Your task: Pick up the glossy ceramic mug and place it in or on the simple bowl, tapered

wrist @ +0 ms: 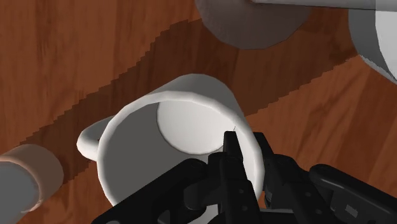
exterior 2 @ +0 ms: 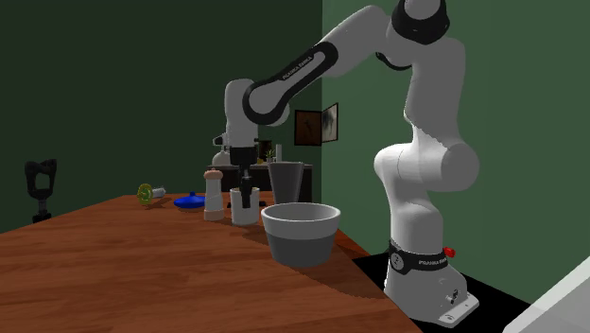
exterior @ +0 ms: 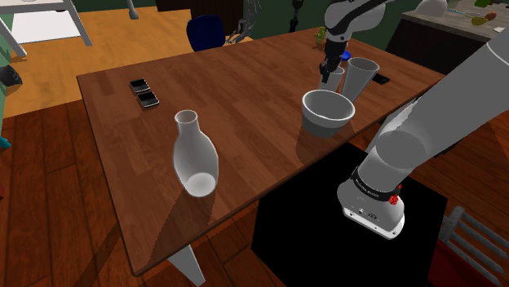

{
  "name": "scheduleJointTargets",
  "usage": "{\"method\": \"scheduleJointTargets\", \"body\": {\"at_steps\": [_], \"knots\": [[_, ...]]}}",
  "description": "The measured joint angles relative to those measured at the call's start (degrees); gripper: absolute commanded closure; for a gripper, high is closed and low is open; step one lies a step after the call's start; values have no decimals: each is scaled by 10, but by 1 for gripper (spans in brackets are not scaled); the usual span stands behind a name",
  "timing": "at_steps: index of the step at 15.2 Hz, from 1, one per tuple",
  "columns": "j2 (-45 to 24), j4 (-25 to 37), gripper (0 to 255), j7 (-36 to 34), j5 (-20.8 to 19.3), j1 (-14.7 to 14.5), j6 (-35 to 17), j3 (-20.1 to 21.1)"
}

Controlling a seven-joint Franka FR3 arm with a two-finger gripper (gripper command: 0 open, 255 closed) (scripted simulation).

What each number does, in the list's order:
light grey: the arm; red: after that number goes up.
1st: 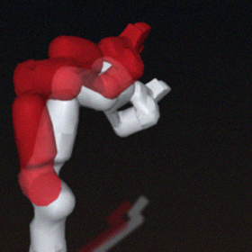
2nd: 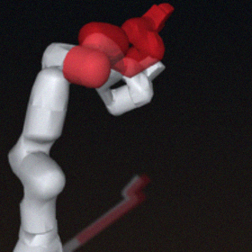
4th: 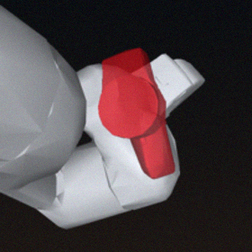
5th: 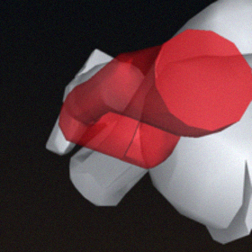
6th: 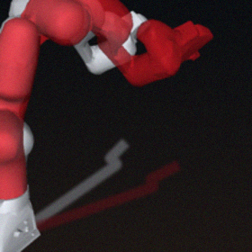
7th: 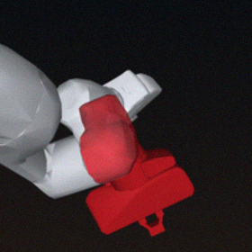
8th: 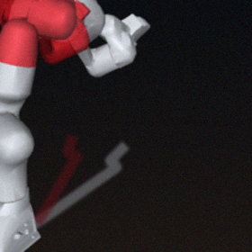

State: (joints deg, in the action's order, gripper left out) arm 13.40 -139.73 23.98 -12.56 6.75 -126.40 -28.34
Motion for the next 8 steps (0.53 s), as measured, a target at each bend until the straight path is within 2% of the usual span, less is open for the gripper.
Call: {"method": "scheduleJointTargets", "body": {"at_steps": [8], "knots": [[34,35,255,-6,-5,0,67,13]]}}
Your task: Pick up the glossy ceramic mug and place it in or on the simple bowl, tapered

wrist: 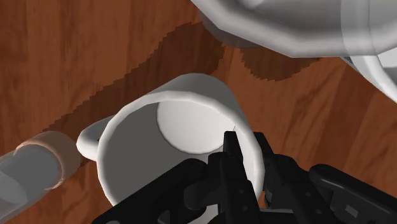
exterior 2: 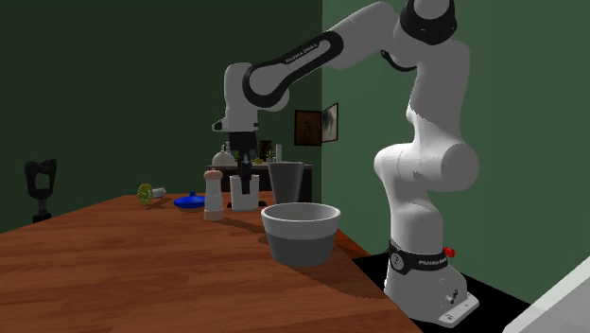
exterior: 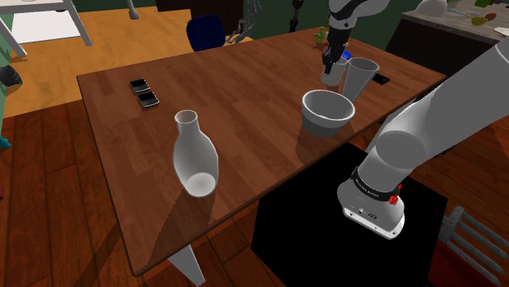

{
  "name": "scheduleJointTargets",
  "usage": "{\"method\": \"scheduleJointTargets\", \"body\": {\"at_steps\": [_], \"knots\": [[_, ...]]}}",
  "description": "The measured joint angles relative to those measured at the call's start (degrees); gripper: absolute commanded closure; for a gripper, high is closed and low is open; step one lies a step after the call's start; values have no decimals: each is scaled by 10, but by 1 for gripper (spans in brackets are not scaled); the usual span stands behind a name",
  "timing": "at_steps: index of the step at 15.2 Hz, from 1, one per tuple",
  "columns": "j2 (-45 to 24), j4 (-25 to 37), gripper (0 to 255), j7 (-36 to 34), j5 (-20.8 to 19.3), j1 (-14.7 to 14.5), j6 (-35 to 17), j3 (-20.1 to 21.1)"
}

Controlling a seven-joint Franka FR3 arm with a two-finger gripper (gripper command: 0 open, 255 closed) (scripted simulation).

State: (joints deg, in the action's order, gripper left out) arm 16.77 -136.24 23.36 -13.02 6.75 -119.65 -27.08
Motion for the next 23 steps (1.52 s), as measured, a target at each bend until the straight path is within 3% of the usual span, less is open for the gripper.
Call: {"method": "scheduleJointTargets", "body": {"at_steps": [19,23], "knots": [[42,111,255,3,3,-2,152,22],[106,68,255,-33,-6,-2,177,55]]}}
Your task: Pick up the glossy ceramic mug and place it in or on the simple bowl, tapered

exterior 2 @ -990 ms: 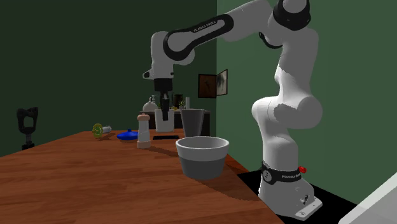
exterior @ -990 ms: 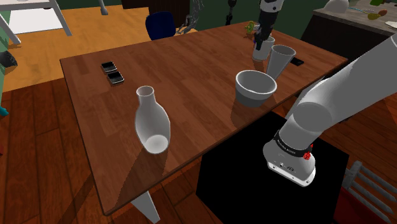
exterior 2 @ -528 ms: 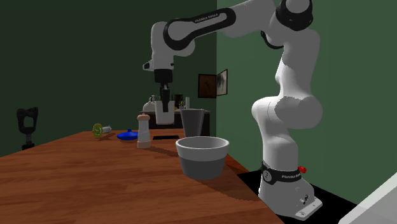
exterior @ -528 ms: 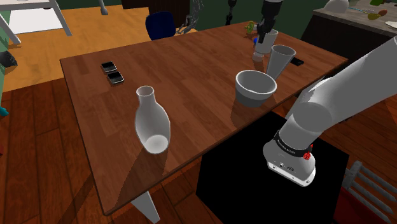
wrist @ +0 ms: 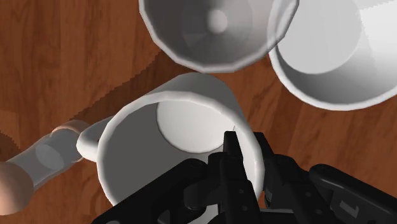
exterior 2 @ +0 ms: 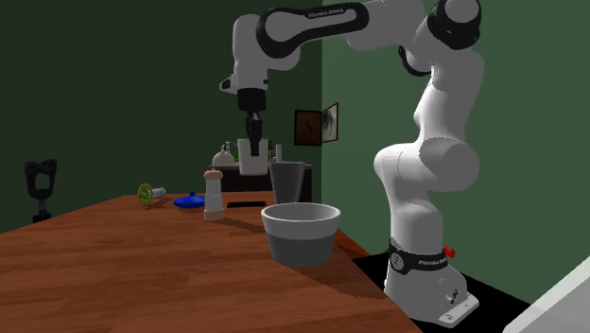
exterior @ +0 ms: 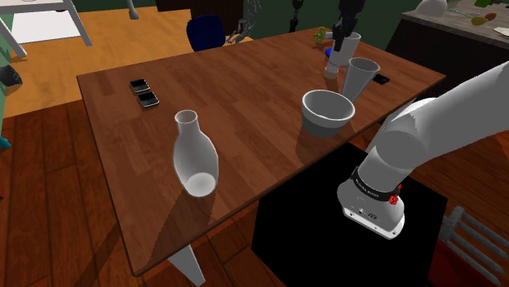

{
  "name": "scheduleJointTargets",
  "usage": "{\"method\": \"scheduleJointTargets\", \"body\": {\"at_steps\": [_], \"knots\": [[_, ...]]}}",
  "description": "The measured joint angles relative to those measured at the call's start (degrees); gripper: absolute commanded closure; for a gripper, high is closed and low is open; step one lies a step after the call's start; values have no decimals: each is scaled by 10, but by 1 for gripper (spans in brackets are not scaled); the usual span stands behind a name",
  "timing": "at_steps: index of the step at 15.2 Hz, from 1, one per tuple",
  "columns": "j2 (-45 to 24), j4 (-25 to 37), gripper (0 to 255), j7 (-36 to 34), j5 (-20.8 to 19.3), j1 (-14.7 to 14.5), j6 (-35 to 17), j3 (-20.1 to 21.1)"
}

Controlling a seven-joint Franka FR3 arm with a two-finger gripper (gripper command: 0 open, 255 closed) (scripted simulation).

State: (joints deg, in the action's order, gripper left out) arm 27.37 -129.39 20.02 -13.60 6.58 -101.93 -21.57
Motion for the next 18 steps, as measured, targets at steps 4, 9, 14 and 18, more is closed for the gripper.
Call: {"method": "scheduleJointTargets", "body": {"at_steps": [4,9,14,18], "knots": [[75,-51,255,-44,2,-1,30,43],[171,-113,255,-96,21,-6,72,98],[238,-149,255,-141,52,-17,110,147],[249,-181,255,-147,54,-18,89,150]]}}
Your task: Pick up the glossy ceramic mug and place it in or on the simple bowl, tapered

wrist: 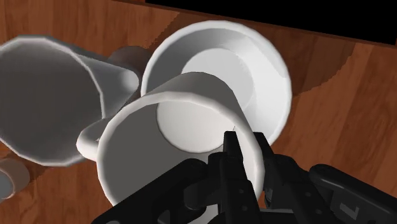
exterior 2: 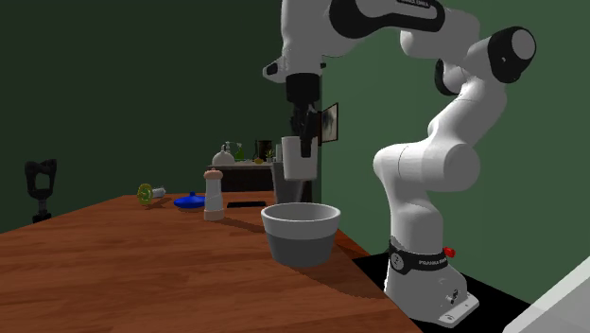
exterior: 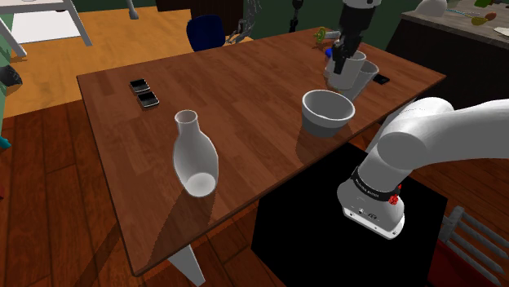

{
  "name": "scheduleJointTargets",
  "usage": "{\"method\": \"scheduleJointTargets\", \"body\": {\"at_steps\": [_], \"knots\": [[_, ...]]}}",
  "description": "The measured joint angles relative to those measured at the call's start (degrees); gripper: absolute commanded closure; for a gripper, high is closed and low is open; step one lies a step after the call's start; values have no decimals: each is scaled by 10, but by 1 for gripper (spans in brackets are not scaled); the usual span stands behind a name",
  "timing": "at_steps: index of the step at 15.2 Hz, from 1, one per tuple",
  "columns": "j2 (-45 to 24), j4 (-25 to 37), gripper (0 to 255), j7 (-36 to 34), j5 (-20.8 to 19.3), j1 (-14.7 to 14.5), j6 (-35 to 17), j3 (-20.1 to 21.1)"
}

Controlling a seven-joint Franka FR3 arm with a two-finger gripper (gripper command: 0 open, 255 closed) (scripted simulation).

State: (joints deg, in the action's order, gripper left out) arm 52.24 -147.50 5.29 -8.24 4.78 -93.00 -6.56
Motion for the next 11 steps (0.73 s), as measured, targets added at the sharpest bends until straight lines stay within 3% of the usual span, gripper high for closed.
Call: {"method": "scheduleJointTargets", "body": {"at_steps": [11], "knots": [[6,-88,255,-6,-9,4,-82,-8]]}}
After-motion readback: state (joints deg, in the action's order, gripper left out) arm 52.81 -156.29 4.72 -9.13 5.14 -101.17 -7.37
